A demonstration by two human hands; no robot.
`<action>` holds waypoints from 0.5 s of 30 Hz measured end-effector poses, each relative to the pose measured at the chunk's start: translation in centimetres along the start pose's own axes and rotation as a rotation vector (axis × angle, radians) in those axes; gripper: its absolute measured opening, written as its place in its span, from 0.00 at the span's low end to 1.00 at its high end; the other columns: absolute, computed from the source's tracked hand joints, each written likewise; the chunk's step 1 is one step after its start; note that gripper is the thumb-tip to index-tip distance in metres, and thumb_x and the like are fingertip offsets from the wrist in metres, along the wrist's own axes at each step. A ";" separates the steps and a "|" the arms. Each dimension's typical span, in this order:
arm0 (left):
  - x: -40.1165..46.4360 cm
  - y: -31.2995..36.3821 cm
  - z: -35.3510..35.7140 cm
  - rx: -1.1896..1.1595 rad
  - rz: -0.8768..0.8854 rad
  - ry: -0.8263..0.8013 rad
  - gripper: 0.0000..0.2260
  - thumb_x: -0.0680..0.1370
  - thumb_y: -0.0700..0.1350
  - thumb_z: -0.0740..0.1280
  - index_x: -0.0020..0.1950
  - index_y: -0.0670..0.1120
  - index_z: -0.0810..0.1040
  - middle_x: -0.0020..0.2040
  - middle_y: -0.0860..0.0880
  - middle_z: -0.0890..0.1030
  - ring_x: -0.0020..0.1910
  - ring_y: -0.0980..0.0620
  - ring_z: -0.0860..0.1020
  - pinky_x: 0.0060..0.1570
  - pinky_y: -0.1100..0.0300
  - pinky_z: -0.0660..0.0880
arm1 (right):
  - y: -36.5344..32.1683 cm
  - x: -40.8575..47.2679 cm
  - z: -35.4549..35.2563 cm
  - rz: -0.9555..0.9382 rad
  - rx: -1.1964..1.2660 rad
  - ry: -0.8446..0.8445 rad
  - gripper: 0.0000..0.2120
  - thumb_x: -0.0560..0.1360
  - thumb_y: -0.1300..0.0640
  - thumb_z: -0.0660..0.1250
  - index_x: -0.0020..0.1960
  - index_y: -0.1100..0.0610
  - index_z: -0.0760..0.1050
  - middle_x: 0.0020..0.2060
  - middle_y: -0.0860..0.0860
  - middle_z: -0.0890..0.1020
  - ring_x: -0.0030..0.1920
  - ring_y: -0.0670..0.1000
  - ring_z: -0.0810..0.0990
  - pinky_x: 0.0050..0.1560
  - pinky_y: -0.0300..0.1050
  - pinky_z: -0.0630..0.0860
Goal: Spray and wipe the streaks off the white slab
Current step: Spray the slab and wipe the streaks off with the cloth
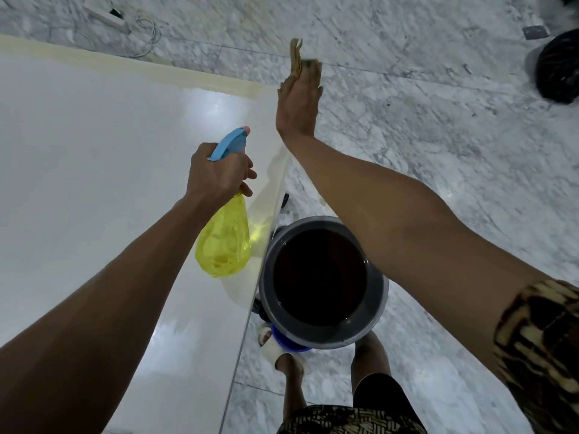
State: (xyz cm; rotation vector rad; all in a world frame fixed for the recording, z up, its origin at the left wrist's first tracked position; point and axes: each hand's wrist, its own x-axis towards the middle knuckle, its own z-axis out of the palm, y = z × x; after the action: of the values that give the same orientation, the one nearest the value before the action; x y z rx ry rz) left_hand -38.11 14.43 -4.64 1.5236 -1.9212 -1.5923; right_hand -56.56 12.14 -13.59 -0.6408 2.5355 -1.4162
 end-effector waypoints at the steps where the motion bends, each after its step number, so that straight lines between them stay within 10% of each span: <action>1: 0.1 -0.1 0.0 0.003 0.002 0.001 0.20 0.78 0.41 0.66 0.69 0.40 0.77 0.45 0.41 0.81 0.47 0.38 0.85 0.39 0.52 0.84 | 0.2 0.4 0.0 -0.023 -0.009 0.039 0.21 0.84 0.61 0.53 0.74 0.69 0.64 0.75 0.66 0.64 0.78 0.63 0.57 0.77 0.61 0.55; 8: 0.0 -1.0 -0.5 -0.011 -0.043 -0.012 0.22 0.75 0.42 0.66 0.70 0.43 0.77 0.43 0.44 0.81 0.41 0.45 0.85 0.35 0.56 0.84 | 2.6 -0.6 1.8 -0.096 -0.384 -0.330 0.23 0.82 0.49 0.53 0.75 0.55 0.65 0.79 0.59 0.54 0.79 0.63 0.41 0.75 0.68 0.54; 15: 0.1 -1.8 -1.7 0.002 -0.022 0.006 0.23 0.73 0.44 0.65 0.67 0.41 0.79 0.45 0.41 0.81 0.43 0.44 0.85 0.34 0.56 0.83 | 2.5 -1.6 2.1 -0.172 -0.563 -0.275 0.26 0.82 0.48 0.51 0.79 0.53 0.58 0.80 0.59 0.52 0.79 0.66 0.42 0.78 0.63 0.40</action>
State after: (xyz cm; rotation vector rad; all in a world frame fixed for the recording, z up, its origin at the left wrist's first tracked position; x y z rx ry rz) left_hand -35.96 13.57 -5.49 1.5533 -1.9106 -1.5933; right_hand -55.07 12.34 -16.91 -1.0743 2.6895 -0.5725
